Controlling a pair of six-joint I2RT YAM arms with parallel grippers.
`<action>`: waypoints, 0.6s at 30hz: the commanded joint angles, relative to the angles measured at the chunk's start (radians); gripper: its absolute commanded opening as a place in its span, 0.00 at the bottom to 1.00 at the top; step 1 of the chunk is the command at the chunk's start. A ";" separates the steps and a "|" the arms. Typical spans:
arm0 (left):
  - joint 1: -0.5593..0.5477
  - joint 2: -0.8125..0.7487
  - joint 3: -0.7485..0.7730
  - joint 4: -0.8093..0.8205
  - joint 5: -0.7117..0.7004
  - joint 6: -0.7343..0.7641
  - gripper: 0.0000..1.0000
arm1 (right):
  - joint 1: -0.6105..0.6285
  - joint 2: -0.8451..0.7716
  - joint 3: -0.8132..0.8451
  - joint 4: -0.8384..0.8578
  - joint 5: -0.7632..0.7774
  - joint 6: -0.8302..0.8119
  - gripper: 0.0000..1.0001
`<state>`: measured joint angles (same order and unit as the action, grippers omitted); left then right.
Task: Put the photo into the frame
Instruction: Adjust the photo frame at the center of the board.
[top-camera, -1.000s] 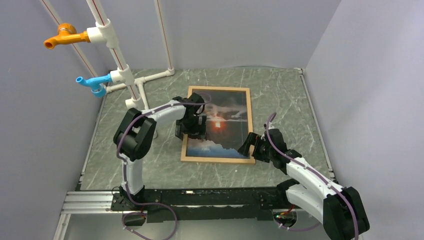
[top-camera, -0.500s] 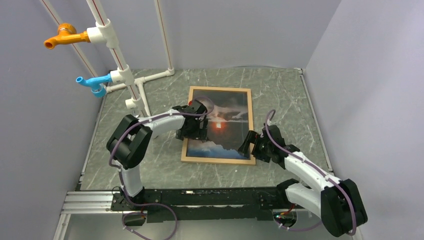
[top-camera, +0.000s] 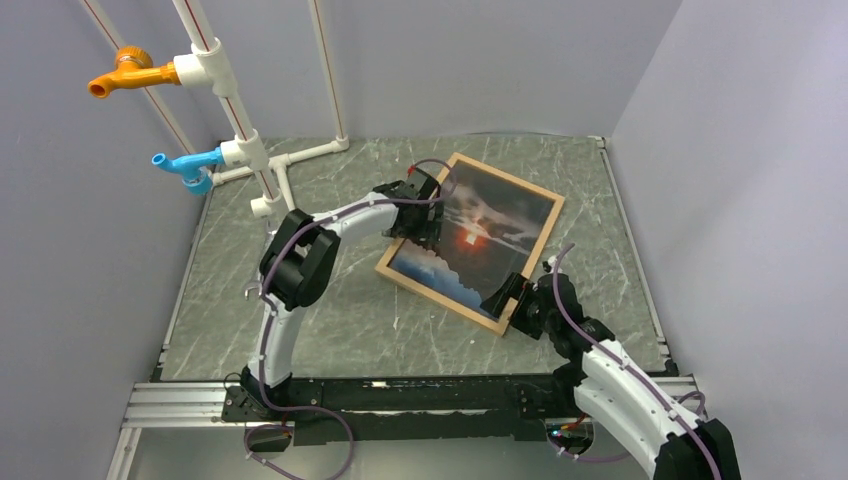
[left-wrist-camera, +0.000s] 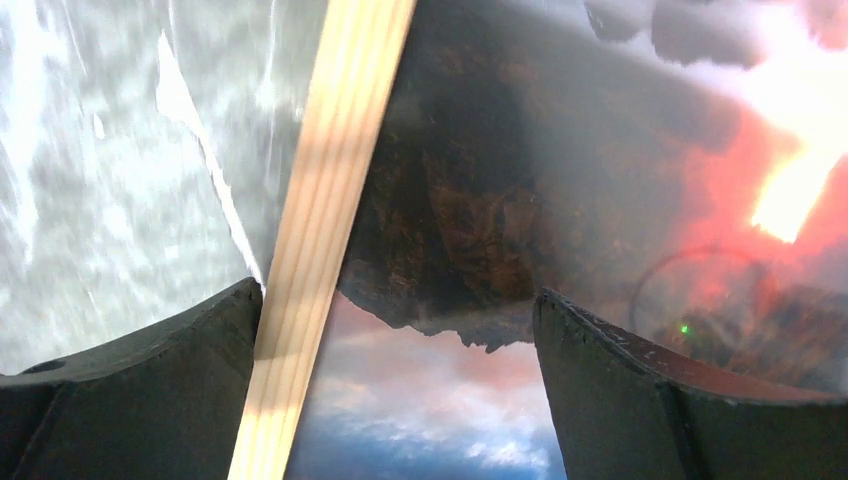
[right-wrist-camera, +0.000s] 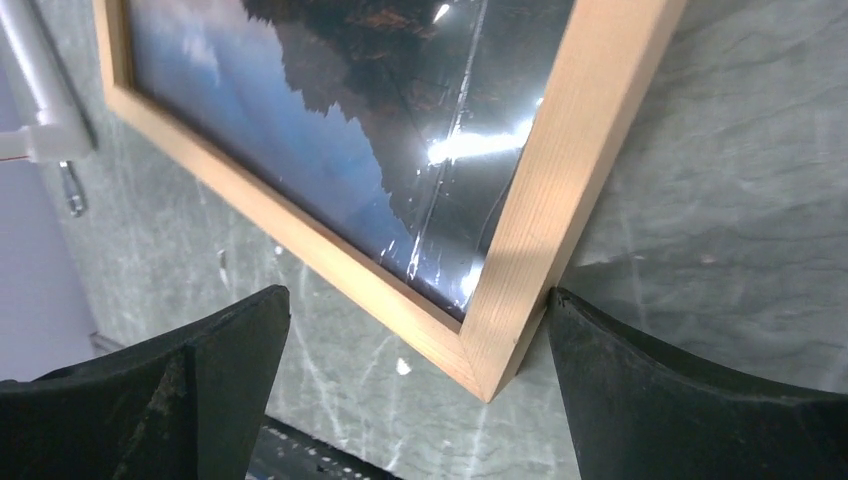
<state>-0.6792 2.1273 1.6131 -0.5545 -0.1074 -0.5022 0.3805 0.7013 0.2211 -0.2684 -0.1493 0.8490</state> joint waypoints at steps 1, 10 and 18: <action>-0.153 0.028 0.134 0.089 0.483 -0.128 0.99 | 0.069 0.092 -0.072 0.243 -0.387 0.195 1.00; -0.154 -0.123 0.108 -0.156 0.162 -0.075 0.99 | 0.258 0.227 -0.023 0.477 -0.272 0.317 1.00; -0.148 -0.236 -0.085 -0.123 0.110 -0.077 0.99 | 0.342 0.513 0.093 0.625 -0.261 0.318 1.00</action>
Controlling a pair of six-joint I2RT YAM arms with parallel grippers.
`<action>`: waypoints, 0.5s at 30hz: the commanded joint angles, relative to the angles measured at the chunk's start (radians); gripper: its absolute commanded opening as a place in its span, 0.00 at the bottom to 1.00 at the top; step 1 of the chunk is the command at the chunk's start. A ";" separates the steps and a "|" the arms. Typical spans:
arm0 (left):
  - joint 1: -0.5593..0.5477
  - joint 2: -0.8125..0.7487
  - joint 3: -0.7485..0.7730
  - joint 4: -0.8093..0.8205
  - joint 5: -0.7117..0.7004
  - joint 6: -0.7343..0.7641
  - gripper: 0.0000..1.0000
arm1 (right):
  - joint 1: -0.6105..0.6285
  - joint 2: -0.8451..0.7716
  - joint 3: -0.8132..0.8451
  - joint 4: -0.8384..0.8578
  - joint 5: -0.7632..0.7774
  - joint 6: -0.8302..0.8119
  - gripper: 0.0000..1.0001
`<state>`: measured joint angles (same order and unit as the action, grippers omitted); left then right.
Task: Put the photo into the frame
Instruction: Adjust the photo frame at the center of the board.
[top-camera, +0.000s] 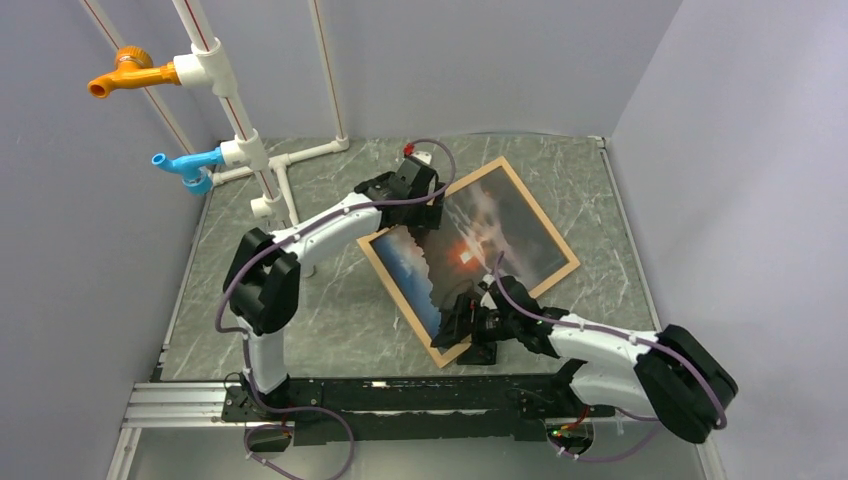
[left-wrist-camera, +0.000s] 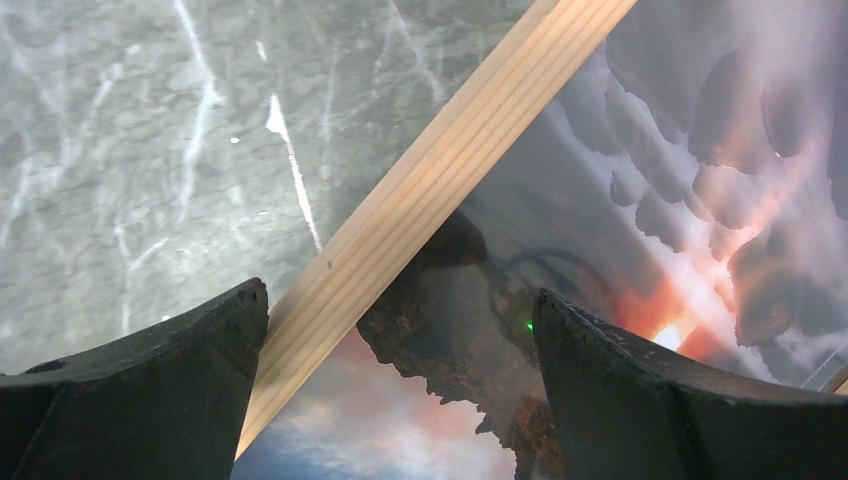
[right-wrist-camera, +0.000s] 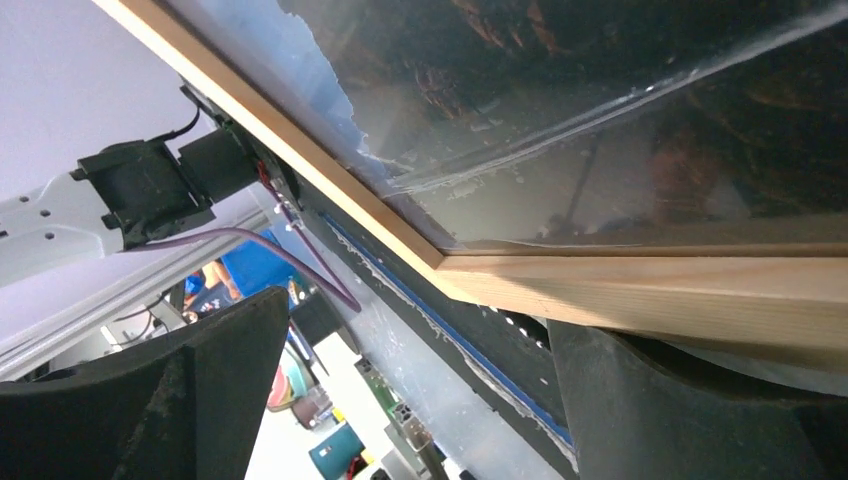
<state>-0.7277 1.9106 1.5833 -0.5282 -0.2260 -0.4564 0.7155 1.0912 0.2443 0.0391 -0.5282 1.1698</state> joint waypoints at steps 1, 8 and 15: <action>-0.094 0.000 -0.040 -0.157 0.229 -0.116 0.99 | 0.010 0.141 0.078 0.326 0.116 -0.001 1.00; -0.075 0.161 0.096 -0.229 0.229 -0.061 0.99 | 0.014 0.045 0.082 0.212 0.175 -0.019 1.00; -0.028 0.216 0.089 -0.173 0.229 -0.031 0.99 | 0.014 -0.098 0.061 0.087 0.239 -0.042 1.00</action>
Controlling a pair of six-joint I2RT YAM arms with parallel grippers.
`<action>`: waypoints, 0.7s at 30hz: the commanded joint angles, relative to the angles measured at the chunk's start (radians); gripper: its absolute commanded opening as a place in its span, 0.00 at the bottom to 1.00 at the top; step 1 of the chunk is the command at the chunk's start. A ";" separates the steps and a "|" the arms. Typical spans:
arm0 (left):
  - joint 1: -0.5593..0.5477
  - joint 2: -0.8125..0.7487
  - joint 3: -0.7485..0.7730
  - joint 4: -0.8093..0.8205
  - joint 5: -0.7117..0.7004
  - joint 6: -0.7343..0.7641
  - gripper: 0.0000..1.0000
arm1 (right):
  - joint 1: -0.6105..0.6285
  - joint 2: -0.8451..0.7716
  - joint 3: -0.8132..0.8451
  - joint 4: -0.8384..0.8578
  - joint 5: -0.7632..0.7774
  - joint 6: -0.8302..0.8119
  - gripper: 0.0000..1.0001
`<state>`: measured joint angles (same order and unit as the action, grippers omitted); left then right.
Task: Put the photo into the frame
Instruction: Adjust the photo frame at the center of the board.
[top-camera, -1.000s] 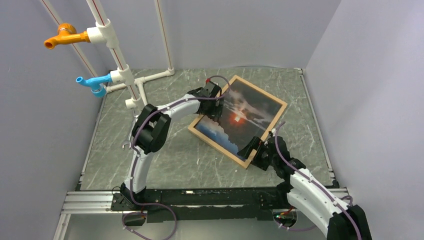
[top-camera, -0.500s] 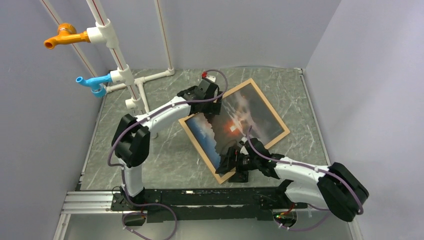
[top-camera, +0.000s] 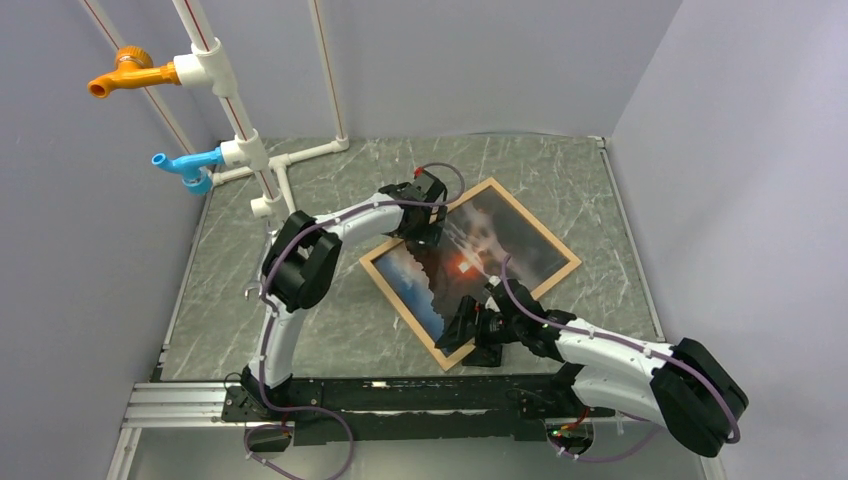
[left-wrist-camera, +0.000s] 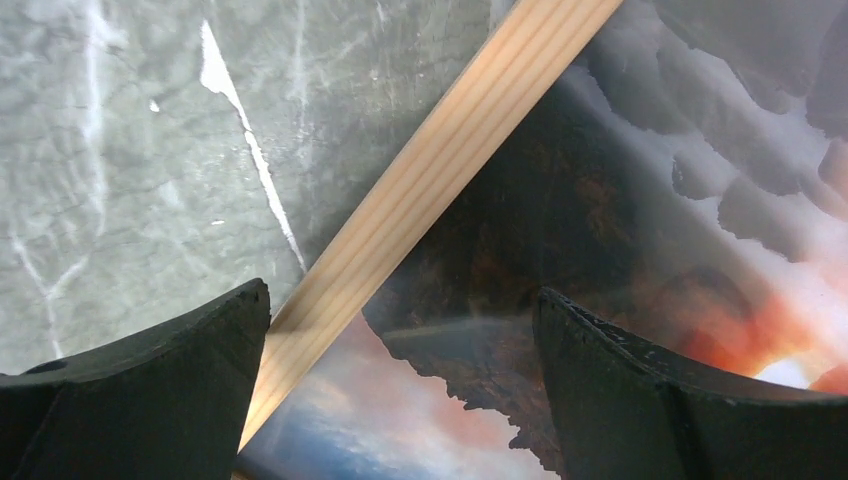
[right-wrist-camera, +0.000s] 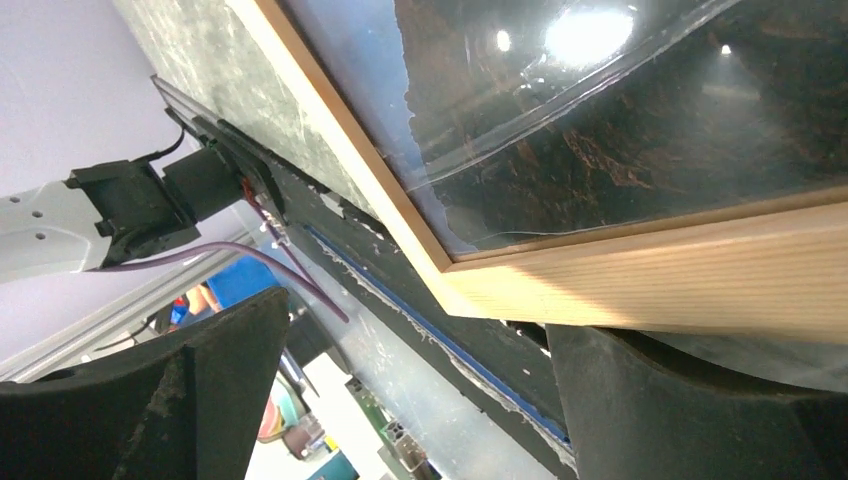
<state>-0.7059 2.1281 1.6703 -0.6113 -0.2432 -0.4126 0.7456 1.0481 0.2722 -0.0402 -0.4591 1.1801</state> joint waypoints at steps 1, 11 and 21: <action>-0.044 0.003 0.009 -0.092 0.246 -0.071 0.99 | -0.017 -0.056 0.030 0.167 0.167 -0.050 1.00; -0.052 0.066 0.269 -0.399 -0.033 -0.046 0.99 | -0.016 -0.030 0.037 0.203 0.142 -0.041 1.00; -0.126 -0.358 -0.214 -0.202 0.128 -0.188 0.99 | -0.013 0.069 0.055 0.305 0.126 -0.020 1.00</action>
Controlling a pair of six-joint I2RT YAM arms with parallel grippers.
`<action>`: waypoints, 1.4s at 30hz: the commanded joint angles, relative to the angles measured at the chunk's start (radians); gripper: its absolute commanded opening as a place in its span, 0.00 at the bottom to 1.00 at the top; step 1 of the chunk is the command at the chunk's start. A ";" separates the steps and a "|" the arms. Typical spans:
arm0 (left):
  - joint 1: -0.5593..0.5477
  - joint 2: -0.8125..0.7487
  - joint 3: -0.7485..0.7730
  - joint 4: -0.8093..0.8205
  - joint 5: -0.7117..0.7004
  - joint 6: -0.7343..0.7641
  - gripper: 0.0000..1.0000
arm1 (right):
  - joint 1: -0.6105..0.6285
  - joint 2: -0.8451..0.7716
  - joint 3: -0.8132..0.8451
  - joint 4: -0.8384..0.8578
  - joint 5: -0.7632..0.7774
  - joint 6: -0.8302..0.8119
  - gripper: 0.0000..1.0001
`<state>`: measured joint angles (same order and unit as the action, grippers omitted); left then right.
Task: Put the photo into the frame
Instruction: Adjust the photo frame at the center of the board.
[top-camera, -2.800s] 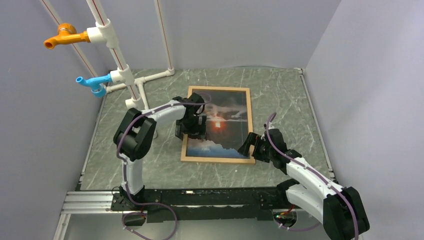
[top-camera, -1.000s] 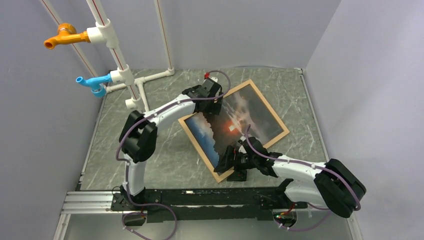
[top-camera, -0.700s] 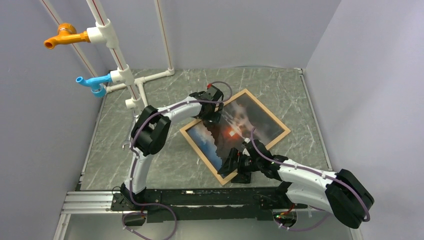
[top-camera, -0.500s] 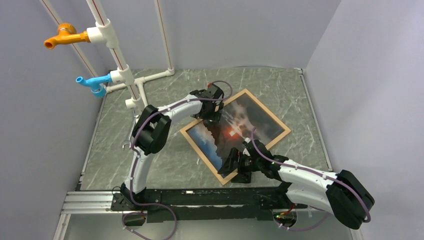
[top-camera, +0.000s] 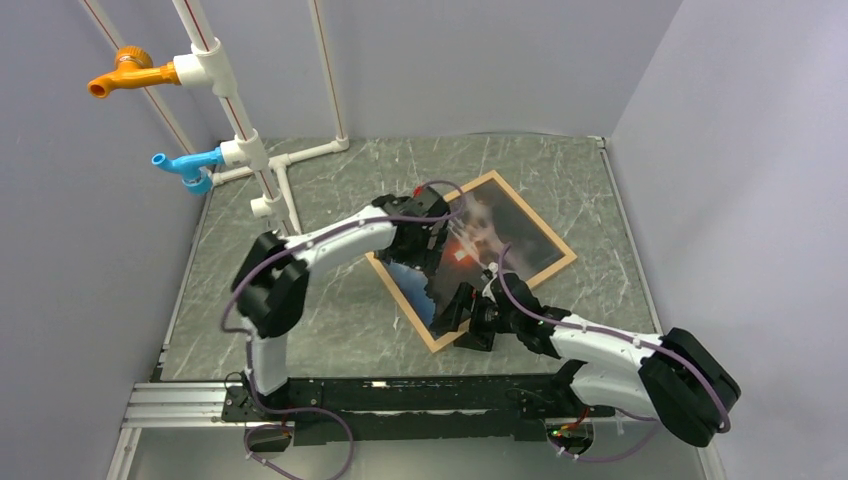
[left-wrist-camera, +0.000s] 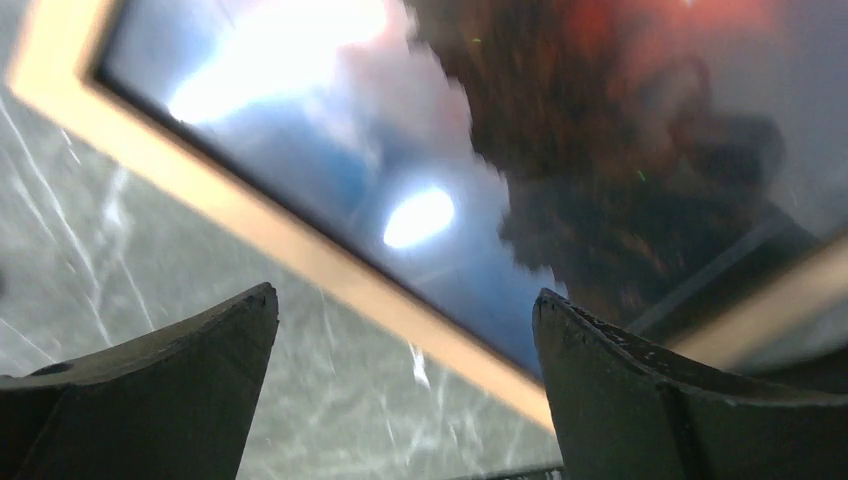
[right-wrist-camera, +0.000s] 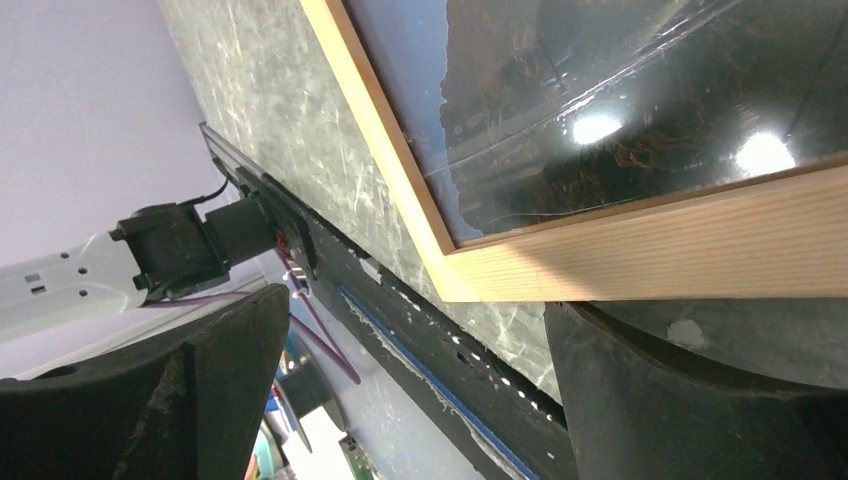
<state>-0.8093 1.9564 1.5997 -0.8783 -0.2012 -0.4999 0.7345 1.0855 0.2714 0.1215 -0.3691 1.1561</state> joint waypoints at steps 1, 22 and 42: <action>-0.023 -0.230 -0.212 0.091 0.107 -0.131 0.99 | -0.002 0.048 0.067 0.153 0.038 0.004 1.00; 0.015 -0.146 -0.398 0.250 0.246 -0.208 0.68 | -0.189 -0.338 0.179 -0.286 0.097 -0.152 1.00; 0.203 0.189 0.055 0.026 -0.023 0.153 0.22 | -1.229 -0.051 0.296 -0.524 -0.169 -0.576 1.00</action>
<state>-0.6571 2.0483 1.5299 -0.8299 -0.0299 -0.4599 -0.4335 1.0019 0.5182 -0.3420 -0.5781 0.6445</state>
